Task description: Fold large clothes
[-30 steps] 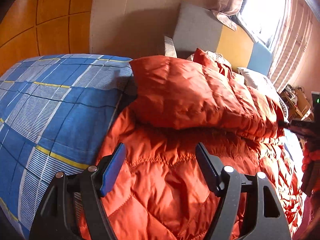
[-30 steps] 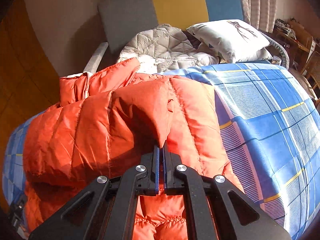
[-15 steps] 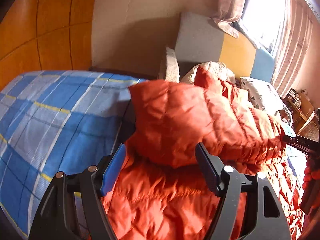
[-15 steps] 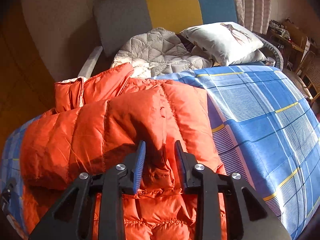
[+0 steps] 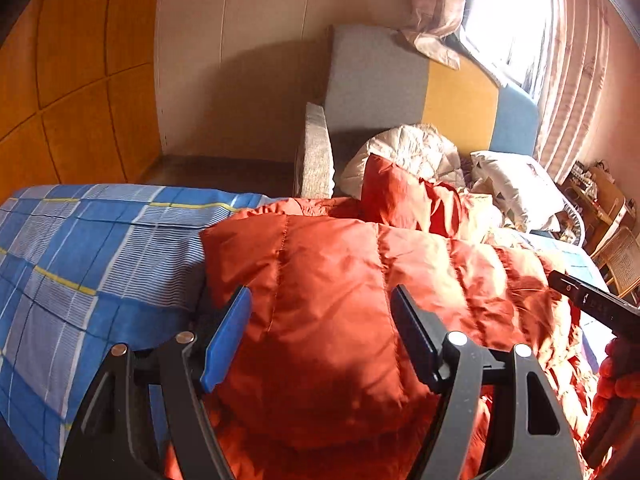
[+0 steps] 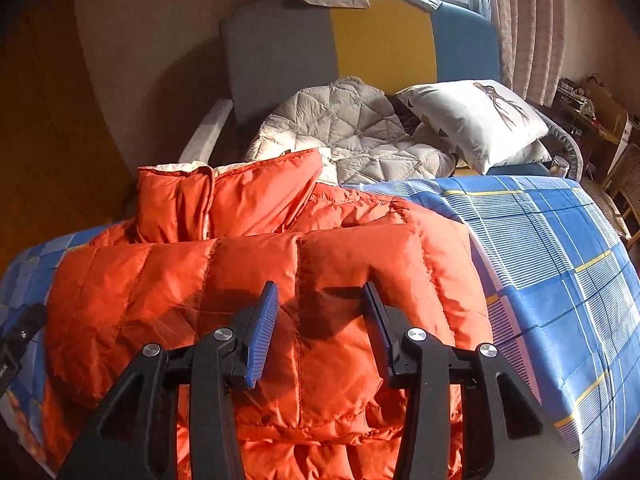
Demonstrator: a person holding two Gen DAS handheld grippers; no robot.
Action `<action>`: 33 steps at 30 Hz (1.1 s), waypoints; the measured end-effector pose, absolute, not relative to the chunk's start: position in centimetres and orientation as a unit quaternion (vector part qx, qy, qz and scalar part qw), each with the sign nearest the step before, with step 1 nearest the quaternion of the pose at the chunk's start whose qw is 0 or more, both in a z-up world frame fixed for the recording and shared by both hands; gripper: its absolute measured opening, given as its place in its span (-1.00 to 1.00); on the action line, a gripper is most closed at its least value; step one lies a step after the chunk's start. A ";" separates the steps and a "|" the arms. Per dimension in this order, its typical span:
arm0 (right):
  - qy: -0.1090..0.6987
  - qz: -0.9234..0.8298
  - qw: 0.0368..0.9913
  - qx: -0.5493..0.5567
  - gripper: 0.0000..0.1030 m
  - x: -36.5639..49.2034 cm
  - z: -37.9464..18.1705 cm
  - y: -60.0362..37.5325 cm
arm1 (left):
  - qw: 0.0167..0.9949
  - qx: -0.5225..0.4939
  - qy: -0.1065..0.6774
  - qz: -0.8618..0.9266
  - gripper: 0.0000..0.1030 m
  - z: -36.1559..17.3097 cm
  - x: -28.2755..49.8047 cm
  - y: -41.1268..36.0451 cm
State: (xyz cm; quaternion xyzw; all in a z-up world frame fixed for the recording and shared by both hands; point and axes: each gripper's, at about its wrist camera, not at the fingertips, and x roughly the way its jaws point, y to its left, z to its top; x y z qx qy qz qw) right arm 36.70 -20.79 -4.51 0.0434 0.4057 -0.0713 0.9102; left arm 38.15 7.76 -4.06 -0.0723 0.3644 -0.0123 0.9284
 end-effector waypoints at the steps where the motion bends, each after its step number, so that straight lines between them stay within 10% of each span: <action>1: 0.408 -0.079 0.909 0.041 -0.16 37.0 -4.9 -21.0 | 0.927 -0.073 0.368 -0.012 0.38 -4.4 38.6 7.7; 20: 0.424 -0.080 0.902 -0.021 0.11 39.7 -12.6 -21.7 | 0.906 -0.091 0.413 -0.003 0.36 -11.9 41.5 7.9; 33: 0.408 -0.060 0.911 -0.015 0.38 38.2 -7.6 -19.9 | 0.927 -0.085 0.366 -0.016 0.38 -5.0 41.2 6.8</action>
